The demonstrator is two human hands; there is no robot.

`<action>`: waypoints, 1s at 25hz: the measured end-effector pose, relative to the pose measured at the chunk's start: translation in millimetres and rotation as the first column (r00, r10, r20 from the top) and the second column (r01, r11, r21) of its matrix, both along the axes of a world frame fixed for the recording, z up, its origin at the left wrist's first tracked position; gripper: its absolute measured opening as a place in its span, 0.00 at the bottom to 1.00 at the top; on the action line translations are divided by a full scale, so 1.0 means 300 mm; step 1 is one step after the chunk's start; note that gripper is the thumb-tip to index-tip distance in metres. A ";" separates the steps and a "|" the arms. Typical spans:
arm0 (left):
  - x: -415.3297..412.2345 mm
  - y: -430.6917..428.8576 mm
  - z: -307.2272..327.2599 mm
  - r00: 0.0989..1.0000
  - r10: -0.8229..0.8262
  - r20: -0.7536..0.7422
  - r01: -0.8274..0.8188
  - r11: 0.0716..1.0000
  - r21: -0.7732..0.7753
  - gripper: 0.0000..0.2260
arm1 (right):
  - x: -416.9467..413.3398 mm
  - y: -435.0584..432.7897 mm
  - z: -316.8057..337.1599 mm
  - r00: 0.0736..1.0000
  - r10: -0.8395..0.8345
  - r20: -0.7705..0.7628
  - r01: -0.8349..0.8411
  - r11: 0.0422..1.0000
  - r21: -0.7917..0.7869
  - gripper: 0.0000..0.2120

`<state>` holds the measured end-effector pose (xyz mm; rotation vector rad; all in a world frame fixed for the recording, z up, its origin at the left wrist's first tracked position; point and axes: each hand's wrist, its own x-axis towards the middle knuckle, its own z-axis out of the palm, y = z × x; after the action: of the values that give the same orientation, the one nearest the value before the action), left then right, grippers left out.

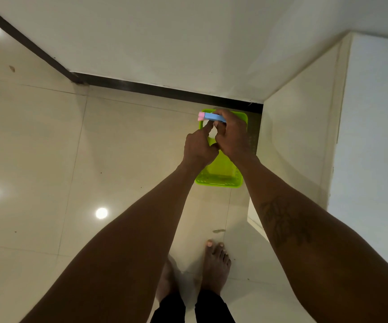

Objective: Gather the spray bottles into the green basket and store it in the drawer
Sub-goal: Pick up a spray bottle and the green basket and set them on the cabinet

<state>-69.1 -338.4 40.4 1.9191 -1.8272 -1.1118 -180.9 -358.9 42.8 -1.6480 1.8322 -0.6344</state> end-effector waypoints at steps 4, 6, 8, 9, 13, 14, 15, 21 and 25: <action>-0.001 -0.017 -0.020 0.998 -0.052 0.029 0.051 0.998 0.032 0.33 | -0.019 -0.018 -0.040 0.999 0.026 -0.022 -0.026 1.000 0.013 0.15; -0.004 -0.021 -0.023 0.998 -0.062 0.031 0.061 0.998 0.033 0.33 | -0.025 -0.027 -0.047 0.999 0.027 -0.027 -0.027 0.999 0.018 0.15; -0.004 -0.021 -0.031 0.996 -0.065 0.059 0.064 0.997 0.031 0.34 | -0.026 -0.031 -0.052 1.000 0.024 -0.019 -0.023 0.999 0.037 0.15; -0.001 -0.019 -0.037 0.996 -0.066 0.067 0.064 0.997 0.036 0.34 | -0.025 -0.031 -0.052 1.000 0.022 -0.016 -0.021 0.999 0.046 0.15; 0.012 -0.007 -0.051 0.996 -0.060 0.066 0.054 0.995 0.087 0.37 | -0.027 -0.020 -0.057 1.000 0.021 0.002 -0.021 0.998 0.052 0.14; 0.015 -0.005 -0.052 0.996 -0.057 0.070 0.050 0.994 0.100 0.37 | -0.029 -0.016 -0.057 1.000 0.016 0.007 -0.016 0.999 0.050 0.14; 0.020 -0.002 -0.051 0.996 -0.055 0.075 0.047 0.993 0.111 0.37 | -0.033 -0.011 -0.058 1.000 0.011 0.012 -0.012 0.999 0.049 0.15; 0.056 0.062 -0.031 0.992 0.119 0.049 -0.124 0.985 0.120 0.29 | -0.058 0.031 -0.023 0.996 -0.093 0.017 0.089 0.986 0.144 0.29; 0.065 0.138 -0.066 0.960 0.238 0.145 -0.266 0.937 0.225 0.20 | -0.033 0.120 -0.052 0.933 -0.359 -0.032 0.358 0.915 0.186 0.28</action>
<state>-49.6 -297.0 20.5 2.3252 -1.4962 -1.2028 -190.7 -323.0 27.3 -1.1962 2.1438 -0.5898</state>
